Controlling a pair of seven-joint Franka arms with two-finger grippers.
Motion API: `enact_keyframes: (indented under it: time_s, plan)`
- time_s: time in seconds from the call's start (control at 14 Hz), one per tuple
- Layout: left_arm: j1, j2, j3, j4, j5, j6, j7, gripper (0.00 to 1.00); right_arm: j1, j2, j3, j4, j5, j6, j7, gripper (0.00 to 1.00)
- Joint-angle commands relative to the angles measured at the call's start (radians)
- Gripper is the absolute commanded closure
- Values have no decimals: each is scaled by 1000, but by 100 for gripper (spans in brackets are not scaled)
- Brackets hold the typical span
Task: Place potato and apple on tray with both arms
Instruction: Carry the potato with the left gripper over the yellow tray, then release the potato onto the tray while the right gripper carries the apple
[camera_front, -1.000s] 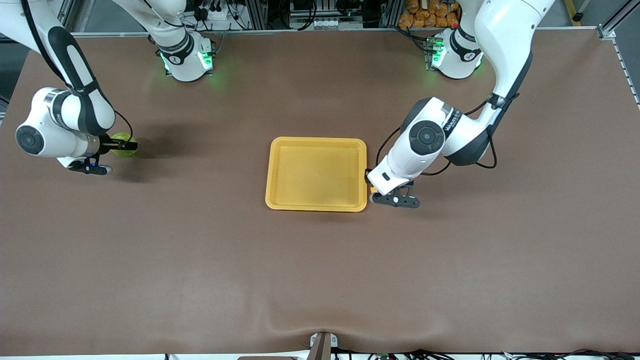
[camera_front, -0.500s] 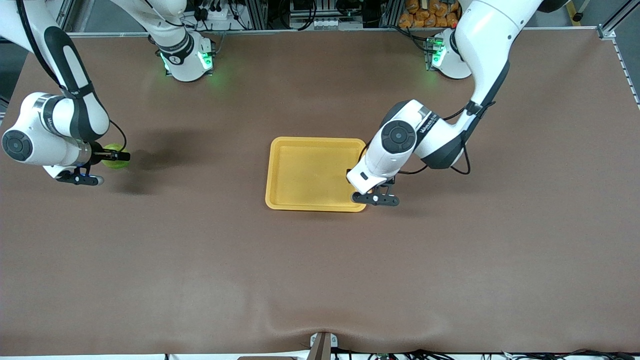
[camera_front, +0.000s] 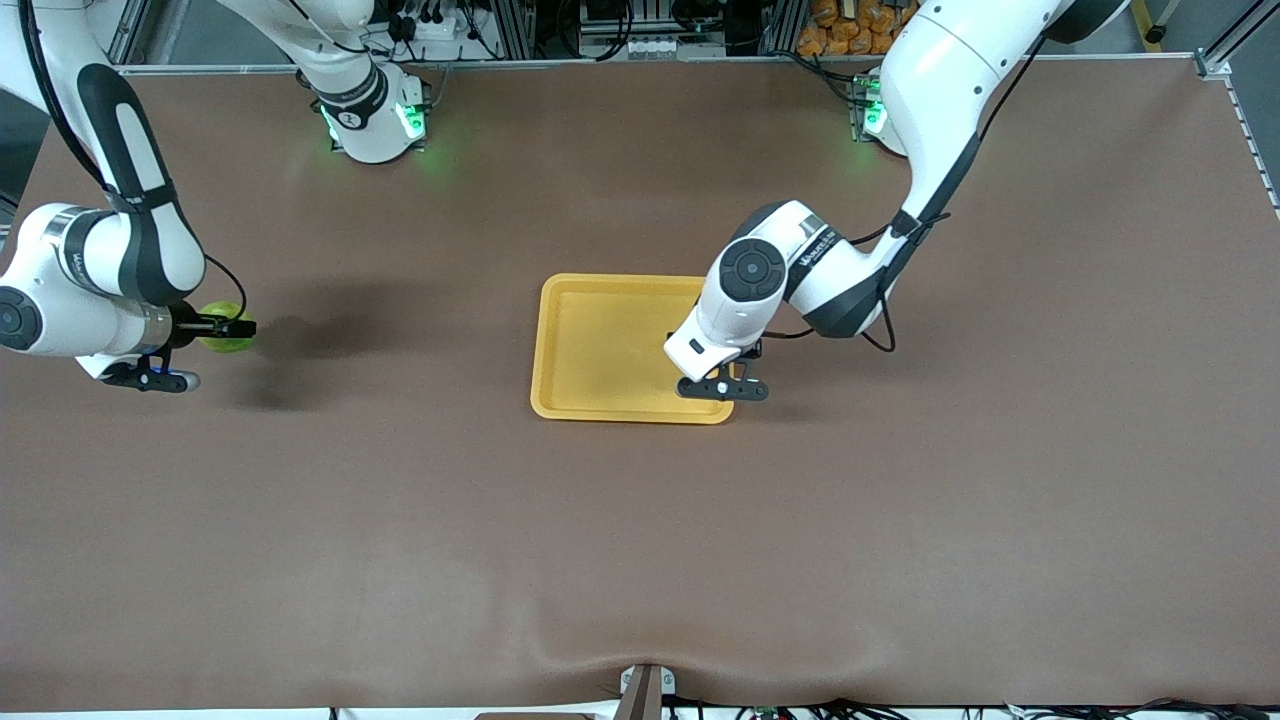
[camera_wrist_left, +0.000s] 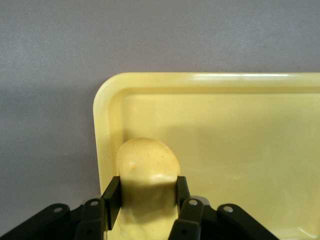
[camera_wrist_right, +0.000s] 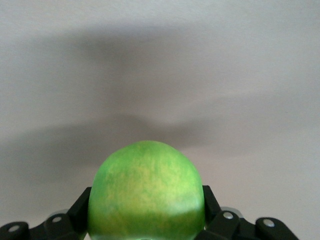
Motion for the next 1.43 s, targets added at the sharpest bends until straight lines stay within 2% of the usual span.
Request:
enact_keyframes:
  time_s: [0.0, 0.43, 0.57, 0.86, 1.14, 1.21, 1.29, 1.36]
  plan:
    - [-19, 26, 10, 27, 35, -18, -58, 76, 30, 14, 1, 26, 25, -20, 16, 100]
    - [-37, 51, 12, 29, 50, -18, -72, 75, 106, 12, 2, 31, 30, -32, 143, 100]
    - [-37, 52, 15, 29, 69, -18, -72, 74, 133, 11, 1, 31, 88, -63, 154, 100]
    - [-38, 65, 18, 29, 69, -17, -72, 73, 180, 8, 1, 31, 122, -75, 155, 100]
    - [-38, 66, 18, 29, 70, -17, -72, 60, 237, 5, 2, 35, 148, -76, 222, 100]
    - [-38, 66, 18, 29, 70, -17, -72, 48, 252, 1, 2, 35, 157, -79, 242, 100]
    - [-38, 66, 18, 29, 79, -17, -72, 29, 274, -3, 2, 37, 166, -92, 252, 100]
    - [-37, 65, 20, 29, 83, -17, -72, 4, 295, -6, 2, 38, 183, -99, 264, 100]
